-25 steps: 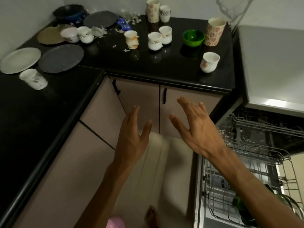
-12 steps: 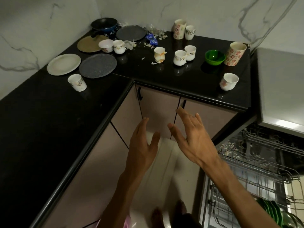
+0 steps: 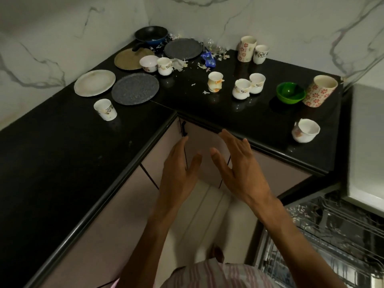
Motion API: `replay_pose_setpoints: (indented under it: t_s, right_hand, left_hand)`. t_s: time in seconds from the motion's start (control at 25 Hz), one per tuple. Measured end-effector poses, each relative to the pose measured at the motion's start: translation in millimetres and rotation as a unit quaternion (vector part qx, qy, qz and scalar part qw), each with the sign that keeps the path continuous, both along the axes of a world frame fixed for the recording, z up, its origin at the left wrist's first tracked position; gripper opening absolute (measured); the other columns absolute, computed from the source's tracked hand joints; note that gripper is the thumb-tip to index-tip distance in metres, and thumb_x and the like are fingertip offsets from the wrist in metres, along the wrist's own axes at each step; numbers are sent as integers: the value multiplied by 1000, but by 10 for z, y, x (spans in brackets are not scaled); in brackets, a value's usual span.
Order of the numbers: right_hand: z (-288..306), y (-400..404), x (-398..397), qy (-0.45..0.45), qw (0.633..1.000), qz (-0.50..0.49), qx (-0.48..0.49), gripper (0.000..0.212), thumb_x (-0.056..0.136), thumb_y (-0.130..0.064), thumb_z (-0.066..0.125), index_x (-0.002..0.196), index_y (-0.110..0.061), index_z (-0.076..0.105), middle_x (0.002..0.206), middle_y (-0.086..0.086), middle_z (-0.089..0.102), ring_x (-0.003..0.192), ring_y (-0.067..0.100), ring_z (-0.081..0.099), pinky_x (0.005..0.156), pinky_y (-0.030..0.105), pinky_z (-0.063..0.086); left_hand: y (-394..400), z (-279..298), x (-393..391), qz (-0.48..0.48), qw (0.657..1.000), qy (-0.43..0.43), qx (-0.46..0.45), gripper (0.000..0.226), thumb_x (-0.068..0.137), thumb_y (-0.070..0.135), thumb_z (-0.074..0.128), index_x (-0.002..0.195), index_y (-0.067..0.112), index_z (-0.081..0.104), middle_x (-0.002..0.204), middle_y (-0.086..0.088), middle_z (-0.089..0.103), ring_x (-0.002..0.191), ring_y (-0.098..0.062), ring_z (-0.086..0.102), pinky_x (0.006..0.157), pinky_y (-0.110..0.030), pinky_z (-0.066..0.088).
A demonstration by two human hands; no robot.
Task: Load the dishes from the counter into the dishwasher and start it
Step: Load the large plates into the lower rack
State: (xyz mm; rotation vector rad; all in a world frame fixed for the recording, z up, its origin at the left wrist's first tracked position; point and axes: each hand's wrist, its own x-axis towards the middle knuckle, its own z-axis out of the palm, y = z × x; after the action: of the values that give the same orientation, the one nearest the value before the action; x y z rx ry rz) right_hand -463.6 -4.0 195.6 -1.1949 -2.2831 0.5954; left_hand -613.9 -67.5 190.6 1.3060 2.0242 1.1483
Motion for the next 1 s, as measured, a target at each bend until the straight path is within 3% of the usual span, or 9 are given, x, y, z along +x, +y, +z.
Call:
replay_pose_setpoints:
  t_s: [0.16, 0.32, 0.56, 0.72, 0.84, 0.92, 1.0]
  right_hand:
    - [-24, 245, -150, -9, 999, 12, -48, 82, 92, -71, 17, 151, -16, 29, 156, 3, 34, 145, 13, 26, 122, 32, 8]
    - [-40, 448, -342, -22, 995, 35, -91, 87, 86, -75, 12, 153, -20, 23, 158, 0, 28, 146, 10, 20, 117, 23, -2]
    - [-60, 837, -848, -10, 997, 41, -68, 76, 91, -69, 17, 149, -21, 30, 156, 2, 33, 144, 11, 26, 120, 30, 4]
    - [-17, 1101, -1262, 1, 998, 38, -49, 71, 95, -67, 20, 148, -23, 32, 156, -1, 33, 137, -3, 18, 120, 30, 6]
    - [24, 1222, -1597, 18, 998, 38, -56, 70, 95, -67, 21, 148, -22, 33, 155, -2, 35, 141, 6, 28, 121, 31, 8]
    - [33, 1260, -1792, 18, 996, 40, -76, 68, 96, -66, 22, 149, -23, 31, 155, -3, 34, 142, 3, 22, 120, 31, 7]
    - [30, 1303, -1982, 12, 994, 42, -105, 67, 96, -63, 24, 150, -25, 30, 157, -4, 31, 134, -7, 10, 118, 29, 5]
  left_hand:
    - [168, 7, -64, 39, 999, -25, -8, 57, 97, 39, 53, 149, 28, 32, 142, 21, 34, 122, 16, 24, 87, 3, 25]
    - [338, -47, -241, 74, 997, -25, -29, 57, 97, 38, 54, 148, 26, 34, 151, 7, 38, 125, 8, 28, 102, -17, 27]
    - [694, -96, -765, 87, 996, -19, -21, 55, 96, 35, 56, 147, 23, 38, 149, 3, 43, 127, 6, 32, 98, -10, 29]
    - [952, -89, -1177, 92, 994, -41, -33, 56, 95, 37, 56, 147, 25, 37, 148, 1, 44, 125, 2, 36, 96, -19, 32]
    - [1057, -116, -1443, 76, 994, -57, -47, 58, 94, 42, 55, 147, 29, 35, 151, 3, 40, 131, -2, 35, 95, -20, 33]
    - [1104, -151, -1592, 69, 994, -69, -52, 59, 94, 45, 55, 147, 31, 34, 152, 4, 38, 135, -4, 34, 98, -21, 32]
    - [1145, -193, -1743, 60, 995, -59, -52, 59, 95, 46, 55, 147, 30, 35, 152, 5, 38, 130, 3, 31, 99, -19, 29]
